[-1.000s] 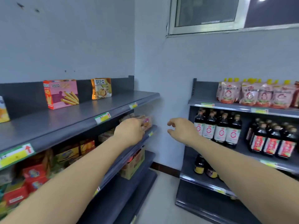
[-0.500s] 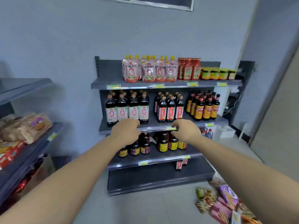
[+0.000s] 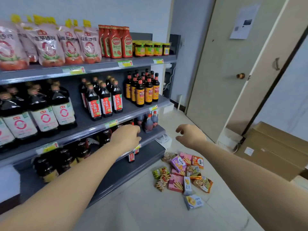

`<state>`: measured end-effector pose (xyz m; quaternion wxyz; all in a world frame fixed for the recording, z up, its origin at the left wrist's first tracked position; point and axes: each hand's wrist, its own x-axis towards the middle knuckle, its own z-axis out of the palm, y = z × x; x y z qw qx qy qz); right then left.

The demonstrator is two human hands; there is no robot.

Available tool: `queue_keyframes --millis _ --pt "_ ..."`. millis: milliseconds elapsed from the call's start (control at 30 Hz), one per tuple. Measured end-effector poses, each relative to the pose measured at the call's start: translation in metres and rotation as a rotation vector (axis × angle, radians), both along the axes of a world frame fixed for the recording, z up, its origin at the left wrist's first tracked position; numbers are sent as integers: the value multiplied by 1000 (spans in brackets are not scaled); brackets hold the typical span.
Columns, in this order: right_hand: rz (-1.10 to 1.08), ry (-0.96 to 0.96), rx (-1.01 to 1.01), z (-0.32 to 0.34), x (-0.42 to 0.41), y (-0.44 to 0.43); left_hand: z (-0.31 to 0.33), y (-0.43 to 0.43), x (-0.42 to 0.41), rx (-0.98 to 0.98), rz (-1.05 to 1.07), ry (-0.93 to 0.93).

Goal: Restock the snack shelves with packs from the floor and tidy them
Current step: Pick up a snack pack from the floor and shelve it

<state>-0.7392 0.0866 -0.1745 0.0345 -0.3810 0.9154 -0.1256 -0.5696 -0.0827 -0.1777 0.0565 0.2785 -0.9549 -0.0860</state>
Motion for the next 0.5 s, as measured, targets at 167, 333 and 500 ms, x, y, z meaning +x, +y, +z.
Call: queue_keyframes --millis 167,333,500 --pt "-111 -51 33 -36 -72 8 -32 -2 -92 52 -94 -29" --pt "-173 -110 84 -72 -152 11 -66 -4 -183 68 -135 -72" --pt "-220 -159 136 -110 -221 11 -106 -8 -260 131 -169 -123"
